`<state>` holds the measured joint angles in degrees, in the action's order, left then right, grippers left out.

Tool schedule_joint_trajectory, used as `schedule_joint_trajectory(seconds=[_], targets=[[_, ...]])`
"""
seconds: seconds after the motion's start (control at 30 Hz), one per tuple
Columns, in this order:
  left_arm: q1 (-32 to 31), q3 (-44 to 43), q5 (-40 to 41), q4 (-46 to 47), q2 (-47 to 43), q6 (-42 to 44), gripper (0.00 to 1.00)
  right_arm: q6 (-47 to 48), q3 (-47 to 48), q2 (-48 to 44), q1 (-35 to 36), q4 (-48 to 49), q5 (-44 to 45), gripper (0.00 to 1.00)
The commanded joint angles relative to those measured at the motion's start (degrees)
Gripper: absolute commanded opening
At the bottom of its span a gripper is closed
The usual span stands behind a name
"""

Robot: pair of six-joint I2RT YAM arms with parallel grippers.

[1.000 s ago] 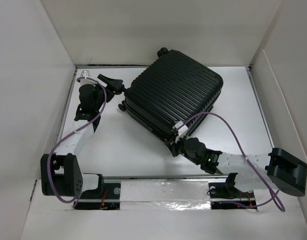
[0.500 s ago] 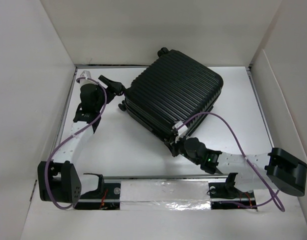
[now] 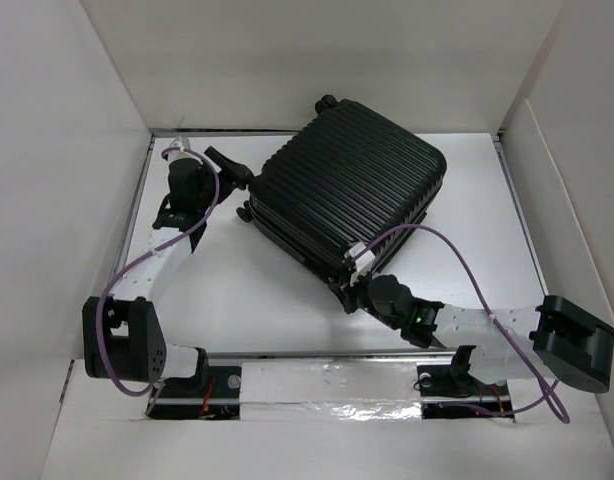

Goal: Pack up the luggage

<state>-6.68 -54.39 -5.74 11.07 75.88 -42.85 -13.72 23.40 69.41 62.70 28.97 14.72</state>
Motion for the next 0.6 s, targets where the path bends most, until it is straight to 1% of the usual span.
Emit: schedule_joint_trajectory(seconds=[0.0,0.13,0.27,0.43,0.57], targets=[[-0.2,-2.5,-1.5,2.8,1.5,-0.1,0.69,-2.6,0.9,-0.1,1.3,3.6,-9.8,0.0],[-0.7,-3.4,-2.3,5.6,3.2,-1.4,0.69,-2.6,0.8,-0.1,1.3,3.5,-9.8,0.0],[-1.8,-4.8,-2.1,6.2,5.4,-1.8,0.68,-2.6,0.8,0.1,1.3,3.5,-9.5,0.0],[-1.8,-5.1,-3.6,9.1,8.4,-3.6,0.67,-2.6,0.8,0.4,1.3,3.6,-9.9,0.0],[-1.8,-6.3,-3.6,9.7,10.4,-4.2,0.65,-2.6,0.8,0.6,1.3,3.8,-10.0,0.0]])
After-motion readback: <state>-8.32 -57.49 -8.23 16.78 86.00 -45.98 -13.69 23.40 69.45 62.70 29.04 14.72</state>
